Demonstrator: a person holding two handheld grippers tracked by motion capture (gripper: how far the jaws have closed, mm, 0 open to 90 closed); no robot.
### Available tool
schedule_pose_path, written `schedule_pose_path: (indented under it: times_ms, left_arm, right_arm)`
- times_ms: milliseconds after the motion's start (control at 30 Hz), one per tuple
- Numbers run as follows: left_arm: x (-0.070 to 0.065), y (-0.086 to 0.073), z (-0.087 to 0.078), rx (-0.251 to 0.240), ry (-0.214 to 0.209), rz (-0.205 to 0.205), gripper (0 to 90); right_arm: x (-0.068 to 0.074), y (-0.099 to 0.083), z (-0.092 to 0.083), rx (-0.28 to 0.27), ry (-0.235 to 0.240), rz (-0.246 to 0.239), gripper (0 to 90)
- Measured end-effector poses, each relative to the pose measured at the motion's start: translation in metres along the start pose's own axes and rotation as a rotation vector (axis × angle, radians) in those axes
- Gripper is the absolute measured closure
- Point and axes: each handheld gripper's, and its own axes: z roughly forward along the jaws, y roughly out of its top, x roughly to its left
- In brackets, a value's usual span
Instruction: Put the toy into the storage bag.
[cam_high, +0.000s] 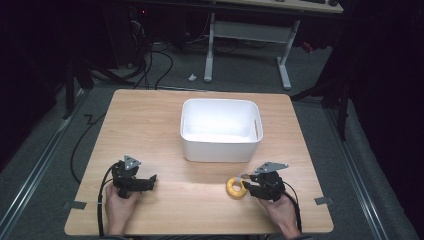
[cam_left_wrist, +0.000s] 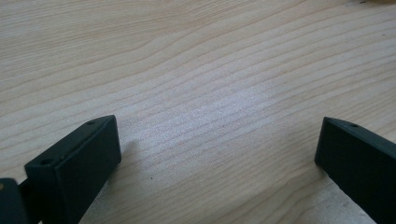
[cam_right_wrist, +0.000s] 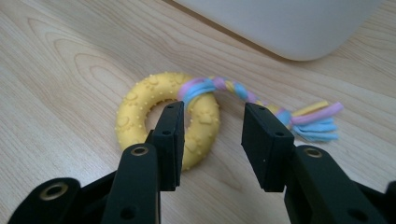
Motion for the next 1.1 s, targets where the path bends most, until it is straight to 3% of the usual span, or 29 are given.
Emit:
schedule_pose_path:
  times_ms: [833,933,1100]
  left_arm:
    - [0.000,0.000,0.000,-0.001,0.000,0.000,0.5]
    - [0.000,0.000,0.000,-0.001,0.000,0.000,0.5]
    - [0.000,0.000,0.000,0.000,0.000,0.000,0.5]
  right_arm:
    - [0.005,0.006,0.033,0.099,-0.009,0.000,54.9]
    - [0.006,0.007,0.033,0.102,-0.008,0.004,56.1]
    - [0.009,0.007,0.033,0.097,-0.021,-0.030,63.2]
